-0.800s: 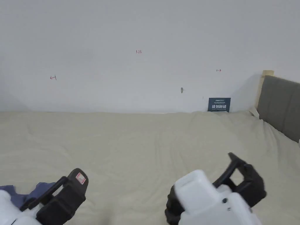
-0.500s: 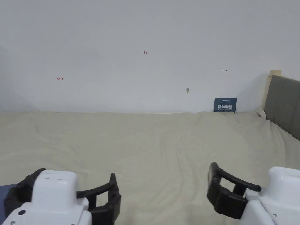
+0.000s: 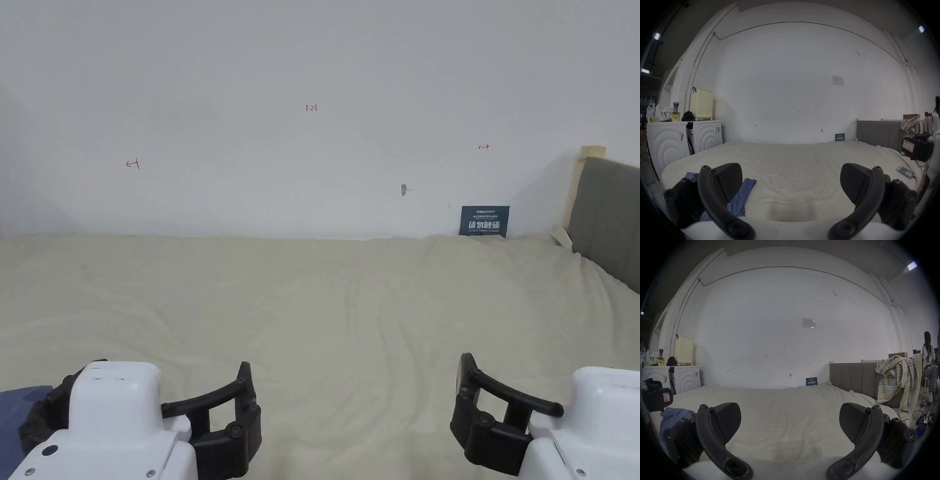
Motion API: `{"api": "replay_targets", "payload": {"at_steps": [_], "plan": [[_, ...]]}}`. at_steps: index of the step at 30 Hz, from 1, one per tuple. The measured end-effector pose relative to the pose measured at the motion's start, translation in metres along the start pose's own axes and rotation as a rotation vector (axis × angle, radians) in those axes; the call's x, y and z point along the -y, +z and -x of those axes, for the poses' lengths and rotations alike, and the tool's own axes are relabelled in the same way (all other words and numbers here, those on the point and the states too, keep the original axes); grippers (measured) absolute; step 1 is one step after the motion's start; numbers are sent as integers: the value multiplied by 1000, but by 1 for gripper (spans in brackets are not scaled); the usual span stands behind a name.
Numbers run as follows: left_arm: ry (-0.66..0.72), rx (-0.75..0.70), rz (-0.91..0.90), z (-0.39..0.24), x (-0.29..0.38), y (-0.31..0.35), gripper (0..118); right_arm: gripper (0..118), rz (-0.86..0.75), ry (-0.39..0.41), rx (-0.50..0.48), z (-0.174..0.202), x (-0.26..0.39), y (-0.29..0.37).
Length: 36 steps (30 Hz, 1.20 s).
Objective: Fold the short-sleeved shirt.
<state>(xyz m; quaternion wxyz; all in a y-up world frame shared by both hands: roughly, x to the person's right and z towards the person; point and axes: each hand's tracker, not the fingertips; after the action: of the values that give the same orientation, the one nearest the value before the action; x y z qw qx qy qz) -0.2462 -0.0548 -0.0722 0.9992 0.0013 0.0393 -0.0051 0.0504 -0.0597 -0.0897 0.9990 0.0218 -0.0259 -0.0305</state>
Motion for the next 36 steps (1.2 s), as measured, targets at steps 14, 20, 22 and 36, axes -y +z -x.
{"api": "replay_targets", "payload": {"at_steps": [14,20,22,36], "plan": [[42,6,7,2,-1,0,16,11,-36,32,31,5,-5,7],[59,42,8,2,0,0,2,0,-2,20,-14,-3,-2,6],[58,53,18,2,0,-1,0,0,5,22,-10,-4,-2,4],[26,16,18,12,-5,1,0,0,7,57,-36,8,-7,-11]]}}
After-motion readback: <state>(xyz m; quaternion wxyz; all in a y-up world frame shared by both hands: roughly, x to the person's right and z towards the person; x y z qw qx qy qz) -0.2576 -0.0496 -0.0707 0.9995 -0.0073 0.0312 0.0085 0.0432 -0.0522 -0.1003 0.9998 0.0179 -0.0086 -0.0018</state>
